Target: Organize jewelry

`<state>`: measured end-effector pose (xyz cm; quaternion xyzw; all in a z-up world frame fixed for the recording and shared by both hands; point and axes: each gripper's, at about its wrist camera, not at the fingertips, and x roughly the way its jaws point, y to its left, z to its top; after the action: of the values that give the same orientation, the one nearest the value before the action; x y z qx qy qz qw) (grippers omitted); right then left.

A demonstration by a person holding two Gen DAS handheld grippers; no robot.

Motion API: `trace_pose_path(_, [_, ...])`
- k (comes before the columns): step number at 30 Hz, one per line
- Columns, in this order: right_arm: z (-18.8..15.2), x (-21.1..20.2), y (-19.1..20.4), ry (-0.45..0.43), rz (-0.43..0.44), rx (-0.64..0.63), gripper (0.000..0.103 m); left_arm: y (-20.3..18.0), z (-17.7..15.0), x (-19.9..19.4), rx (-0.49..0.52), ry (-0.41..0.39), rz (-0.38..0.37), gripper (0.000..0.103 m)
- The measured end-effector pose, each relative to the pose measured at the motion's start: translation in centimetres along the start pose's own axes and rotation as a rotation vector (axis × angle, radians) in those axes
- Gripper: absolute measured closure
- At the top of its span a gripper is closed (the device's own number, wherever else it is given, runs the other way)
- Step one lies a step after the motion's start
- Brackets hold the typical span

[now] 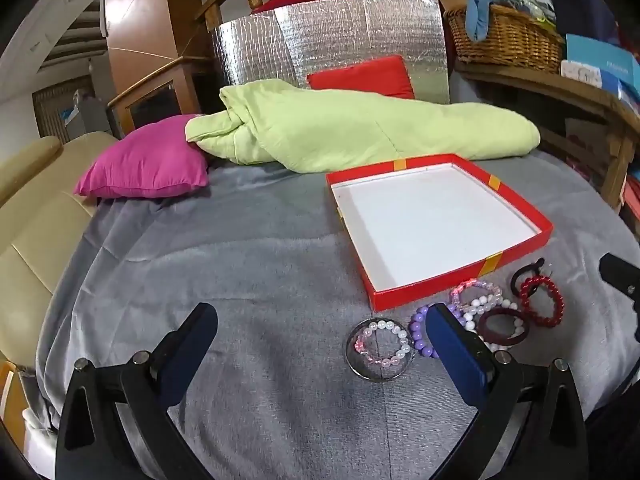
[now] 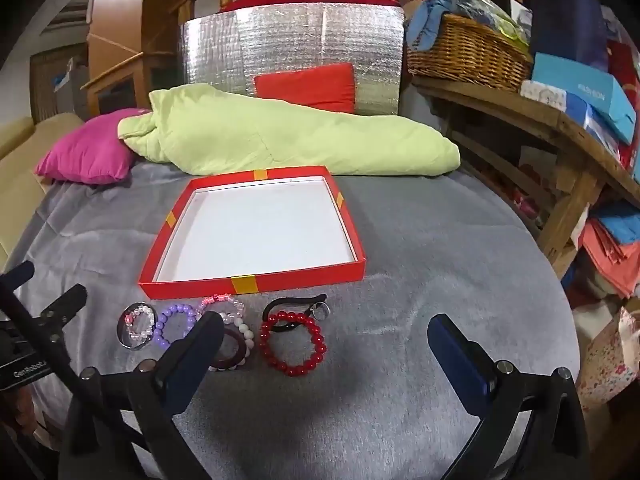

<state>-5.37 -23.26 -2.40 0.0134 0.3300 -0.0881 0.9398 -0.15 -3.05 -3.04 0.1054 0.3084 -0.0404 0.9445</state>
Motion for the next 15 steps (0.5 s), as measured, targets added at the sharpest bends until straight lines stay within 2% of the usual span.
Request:
trace_pose_path(9, [0.1,-0.1,0.4,-0.006,0.01,-0.011,0.0,0.7,0.5,3.0,-0.038,0.064,0.035,0.0])
trace_pose_path(15, [0.0,0.1,0.2,0.0,0.011,-0.004,0.0,0.1,0.8,3.0,-0.035,0.056,0.027,0.0])
